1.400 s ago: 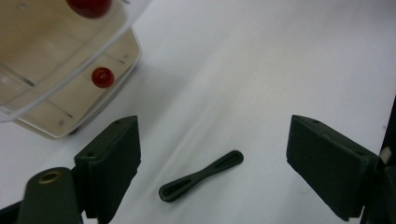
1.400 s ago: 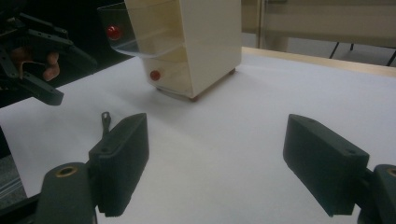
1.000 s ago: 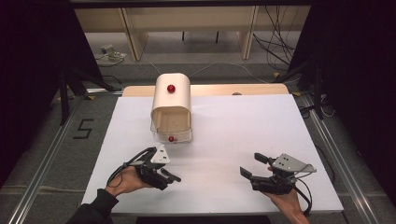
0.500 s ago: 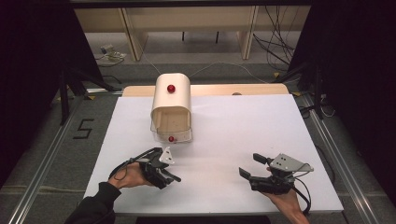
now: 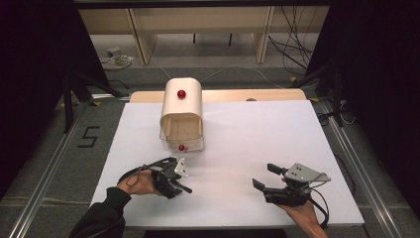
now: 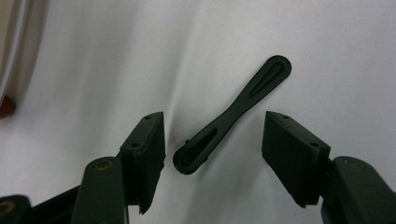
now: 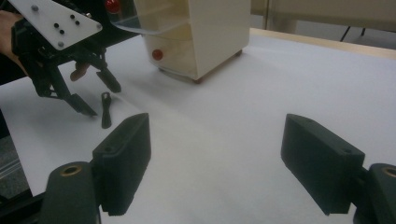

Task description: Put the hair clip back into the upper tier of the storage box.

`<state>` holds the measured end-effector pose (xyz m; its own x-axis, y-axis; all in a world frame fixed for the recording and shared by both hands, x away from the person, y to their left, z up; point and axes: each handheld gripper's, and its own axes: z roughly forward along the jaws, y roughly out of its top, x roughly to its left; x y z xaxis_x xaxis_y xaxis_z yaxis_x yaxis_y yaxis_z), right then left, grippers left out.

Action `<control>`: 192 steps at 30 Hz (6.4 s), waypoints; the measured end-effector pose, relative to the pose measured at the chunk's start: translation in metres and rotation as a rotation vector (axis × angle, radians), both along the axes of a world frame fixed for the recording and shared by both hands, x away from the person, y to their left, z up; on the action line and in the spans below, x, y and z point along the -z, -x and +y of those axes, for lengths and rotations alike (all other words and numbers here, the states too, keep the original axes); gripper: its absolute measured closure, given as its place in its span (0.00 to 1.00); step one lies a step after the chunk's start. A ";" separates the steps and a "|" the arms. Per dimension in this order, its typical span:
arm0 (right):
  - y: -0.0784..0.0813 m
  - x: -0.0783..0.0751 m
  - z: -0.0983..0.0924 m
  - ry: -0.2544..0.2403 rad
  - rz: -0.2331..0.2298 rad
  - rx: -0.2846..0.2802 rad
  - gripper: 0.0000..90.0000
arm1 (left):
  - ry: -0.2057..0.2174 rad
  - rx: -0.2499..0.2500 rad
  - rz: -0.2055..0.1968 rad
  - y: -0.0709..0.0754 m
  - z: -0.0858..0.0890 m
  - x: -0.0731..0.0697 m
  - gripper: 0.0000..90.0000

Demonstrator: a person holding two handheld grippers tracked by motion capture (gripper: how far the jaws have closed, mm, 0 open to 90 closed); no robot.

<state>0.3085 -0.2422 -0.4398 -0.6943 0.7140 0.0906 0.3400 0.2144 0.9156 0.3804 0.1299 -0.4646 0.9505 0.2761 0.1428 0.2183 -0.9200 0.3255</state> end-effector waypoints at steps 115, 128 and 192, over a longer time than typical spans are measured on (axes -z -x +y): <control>0.000 0.000 0.000 0.002 0.010 -0.005 0.29 | 0.398 -0.169 -0.025 0.028 -0.015 -0.085 0.85; 0.000 0.000 -0.001 0.000 0.011 -0.004 0.29 | 0.482 -0.209 -0.075 0.026 -0.009 -0.093 0.85; -0.003 0.002 -0.002 -0.008 0.020 0.016 0.29 | 0.668 -0.392 -0.241 -0.007 0.030 -0.132 0.85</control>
